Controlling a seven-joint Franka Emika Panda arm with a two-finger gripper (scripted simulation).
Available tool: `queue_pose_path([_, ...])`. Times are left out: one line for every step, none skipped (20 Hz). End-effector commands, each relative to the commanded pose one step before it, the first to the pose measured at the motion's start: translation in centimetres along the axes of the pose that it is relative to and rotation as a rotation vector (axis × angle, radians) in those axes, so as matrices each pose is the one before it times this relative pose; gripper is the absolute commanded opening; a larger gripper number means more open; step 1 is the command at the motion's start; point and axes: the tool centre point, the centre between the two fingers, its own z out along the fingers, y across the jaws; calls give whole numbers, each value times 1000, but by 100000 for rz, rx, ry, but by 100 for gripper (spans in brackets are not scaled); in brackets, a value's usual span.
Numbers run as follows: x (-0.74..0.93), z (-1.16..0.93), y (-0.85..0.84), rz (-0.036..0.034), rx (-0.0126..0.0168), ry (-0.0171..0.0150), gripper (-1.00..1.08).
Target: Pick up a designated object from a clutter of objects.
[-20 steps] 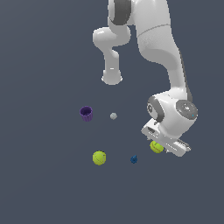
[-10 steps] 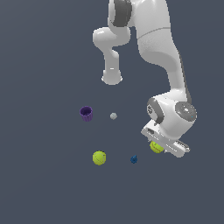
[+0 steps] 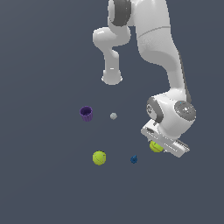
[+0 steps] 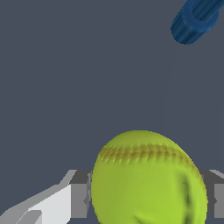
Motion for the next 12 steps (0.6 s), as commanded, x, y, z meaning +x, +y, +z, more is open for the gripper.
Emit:
queue_pose_path([231,-529,294,53,193,128,-100])
queue_pose_path([98,-254,213,0,0,0,-100])
queue_pose_path([114,-295,246,0,0,0,-100])
queue_pose_path([130,-336,281,0,0,0,-100])
queue_pose_path([146,-377,315,0,0,0,-100])
queue_pose_path([163,-420,350,0,0,0,-100])
queue_pose_path([179,-463,386,0,0,0,-100])
queue_pose_path([196,-507,422,0,0,0,-100])
queue_pose_path([214,-552,459,0,0,0,-100])
queue_pose_path([232,-599,497,0,0,0,-100])
queue_pose_path([250,-646,536,0,0,0,-100])
queue_pose_path([269,-695,575,0,0,0,-100])
